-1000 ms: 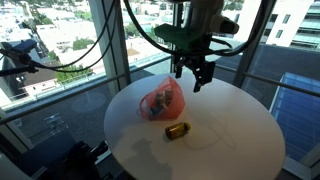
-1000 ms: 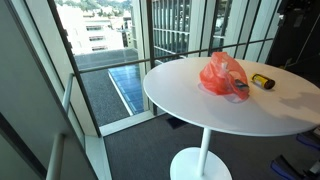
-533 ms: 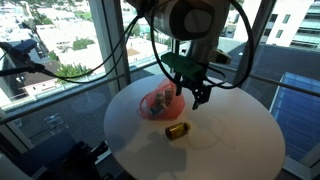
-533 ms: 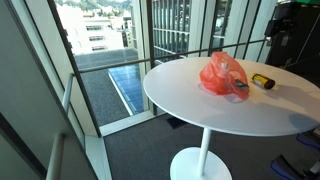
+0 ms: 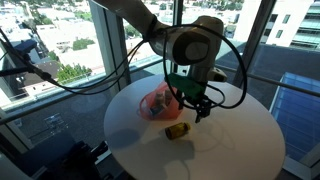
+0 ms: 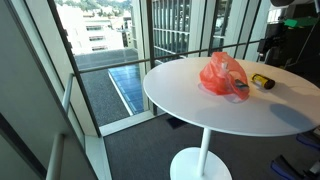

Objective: Put the bottle with a yellow lid in the plastic bag

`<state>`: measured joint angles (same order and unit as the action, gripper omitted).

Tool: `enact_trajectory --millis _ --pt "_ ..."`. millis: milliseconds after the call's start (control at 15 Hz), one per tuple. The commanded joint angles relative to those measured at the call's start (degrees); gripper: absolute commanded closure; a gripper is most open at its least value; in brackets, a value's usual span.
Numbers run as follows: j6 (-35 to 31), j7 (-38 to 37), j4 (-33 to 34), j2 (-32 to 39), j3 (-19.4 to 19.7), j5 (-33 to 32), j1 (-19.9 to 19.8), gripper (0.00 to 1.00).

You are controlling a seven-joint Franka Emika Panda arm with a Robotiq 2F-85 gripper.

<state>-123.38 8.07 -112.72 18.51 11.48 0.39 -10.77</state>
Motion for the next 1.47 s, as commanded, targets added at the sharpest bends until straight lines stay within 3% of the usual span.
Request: enact_trajectory --millis 0,1267,1333,1400 --pt "-0.1 -0.2 0.2 0.4 -0.8 -0.5 -0.8 0.0" --pt "-9.1 -1.1 -4.3 6.3 -1.6 -3.6 0.1 0.0" --pt "-9.1 -1.2 -4.2 6.9 -1.6 -4.1 0.3 0.03" --pt "-9.1 -1.4 -4.2 7.3 -1.6 -4.3 0.3 0.26"
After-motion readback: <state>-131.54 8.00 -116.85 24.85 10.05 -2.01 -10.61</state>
